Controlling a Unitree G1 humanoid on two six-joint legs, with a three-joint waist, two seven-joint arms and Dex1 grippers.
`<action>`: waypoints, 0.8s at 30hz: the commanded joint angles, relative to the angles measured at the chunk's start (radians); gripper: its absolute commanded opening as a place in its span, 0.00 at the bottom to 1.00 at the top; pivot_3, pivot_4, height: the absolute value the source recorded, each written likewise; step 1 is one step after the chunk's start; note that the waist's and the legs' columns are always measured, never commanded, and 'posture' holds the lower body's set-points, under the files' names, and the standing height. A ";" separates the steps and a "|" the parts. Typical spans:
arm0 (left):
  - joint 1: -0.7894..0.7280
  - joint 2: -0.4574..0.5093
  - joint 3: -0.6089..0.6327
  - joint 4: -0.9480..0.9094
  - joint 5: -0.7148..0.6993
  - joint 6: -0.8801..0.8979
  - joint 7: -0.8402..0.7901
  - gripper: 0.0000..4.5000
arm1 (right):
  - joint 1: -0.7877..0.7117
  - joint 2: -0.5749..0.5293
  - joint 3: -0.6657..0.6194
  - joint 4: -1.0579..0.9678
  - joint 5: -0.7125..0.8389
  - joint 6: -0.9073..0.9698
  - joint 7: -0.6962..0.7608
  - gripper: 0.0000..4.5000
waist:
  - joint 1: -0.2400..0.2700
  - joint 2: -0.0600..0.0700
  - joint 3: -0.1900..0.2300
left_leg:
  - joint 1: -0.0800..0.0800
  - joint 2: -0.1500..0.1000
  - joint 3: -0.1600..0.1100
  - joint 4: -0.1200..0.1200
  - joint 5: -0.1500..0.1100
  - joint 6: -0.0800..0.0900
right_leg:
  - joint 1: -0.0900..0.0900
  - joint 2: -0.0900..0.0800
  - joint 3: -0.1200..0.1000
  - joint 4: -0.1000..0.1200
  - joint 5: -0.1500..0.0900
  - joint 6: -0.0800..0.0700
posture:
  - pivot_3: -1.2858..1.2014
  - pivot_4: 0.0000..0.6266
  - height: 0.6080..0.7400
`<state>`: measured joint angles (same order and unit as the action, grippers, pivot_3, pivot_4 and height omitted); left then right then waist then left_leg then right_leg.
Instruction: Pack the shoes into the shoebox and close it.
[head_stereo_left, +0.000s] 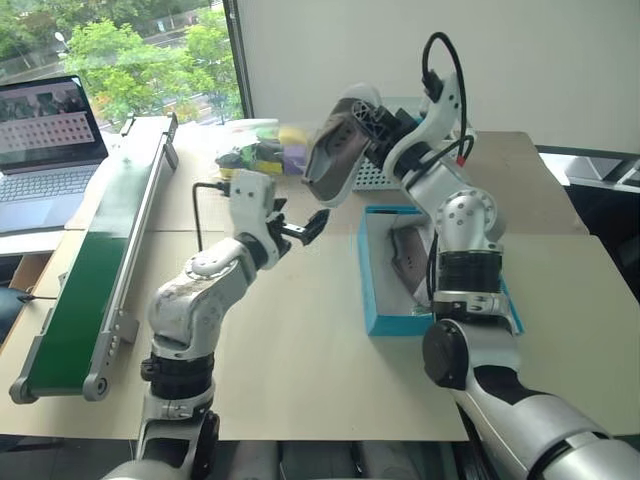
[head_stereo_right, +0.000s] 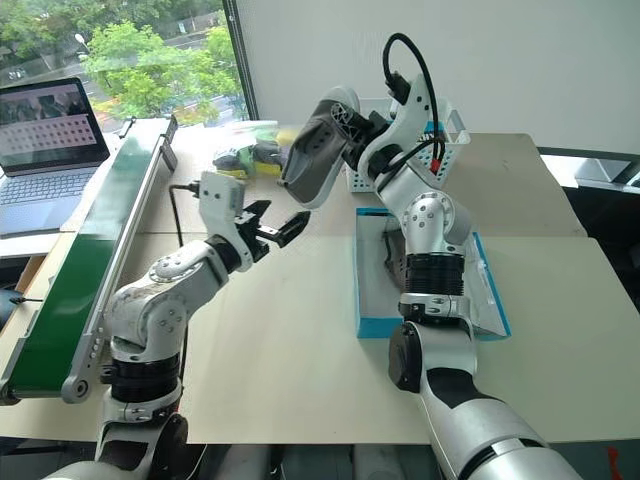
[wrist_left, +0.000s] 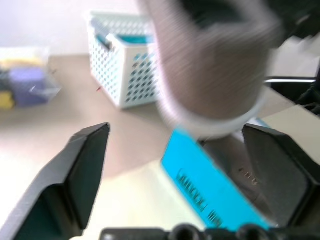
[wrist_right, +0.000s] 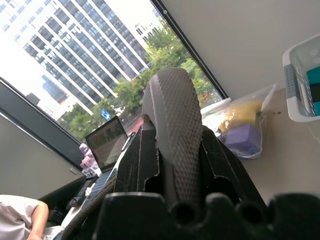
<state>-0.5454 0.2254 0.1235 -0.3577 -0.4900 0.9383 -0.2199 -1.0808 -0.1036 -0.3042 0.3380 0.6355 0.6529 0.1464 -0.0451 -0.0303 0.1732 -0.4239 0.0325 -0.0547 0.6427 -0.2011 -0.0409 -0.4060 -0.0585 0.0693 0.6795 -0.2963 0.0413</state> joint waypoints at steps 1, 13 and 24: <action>-0.013 0.061 0.056 0.002 -0.016 -0.002 -0.026 1.00 | -0.029 -0.095 0.107 -0.104 -0.062 0.005 0.121 0.08 | 0.000 0.001 0.000 | 0.000 0.000 0.000 0.000 0.000 0.000 | 0.000 0.000 0.000 -0.001 0.000 0.000 | 0.52 0.24 1.00; -0.023 0.075 0.036 0.009 -0.026 -0.009 -0.034 1.00 | -0.022 -0.458 0.335 -0.087 -0.270 0.080 0.417 0.08 | 0.003 0.000 0.000 | 0.000 0.000 0.000 0.000 0.000 0.000 | 0.001 0.000 0.000 -0.004 0.000 0.000 | 0.52 0.24 1.00; -0.066 0.039 0.085 0.068 -0.045 -0.014 0.005 1.00 | 0.172 -0.415 0.211 -0.025 -0.234 0.123 0.411 0.08 | 0.003 0.000 0.000 | 0.000 0.000 0.000 0.000 0.000 0.000 | 0.002 0.000 0.000 -0.004 0.000 0.000 | 0.52 0.24 1.00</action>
<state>-0.5897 0.2641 0.1908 -0.2771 -0.5221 0.9381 -0.2203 -0.9109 -0.5136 -0.0392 0.3214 0.3828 0.7758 0.5729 -0.0419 -0.0301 0.1734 -0.4240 0.0323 -0.0548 0.6428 -0.2012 -0.0408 -0.4043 -0.0589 0.0694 0.6755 -0.2964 0.0414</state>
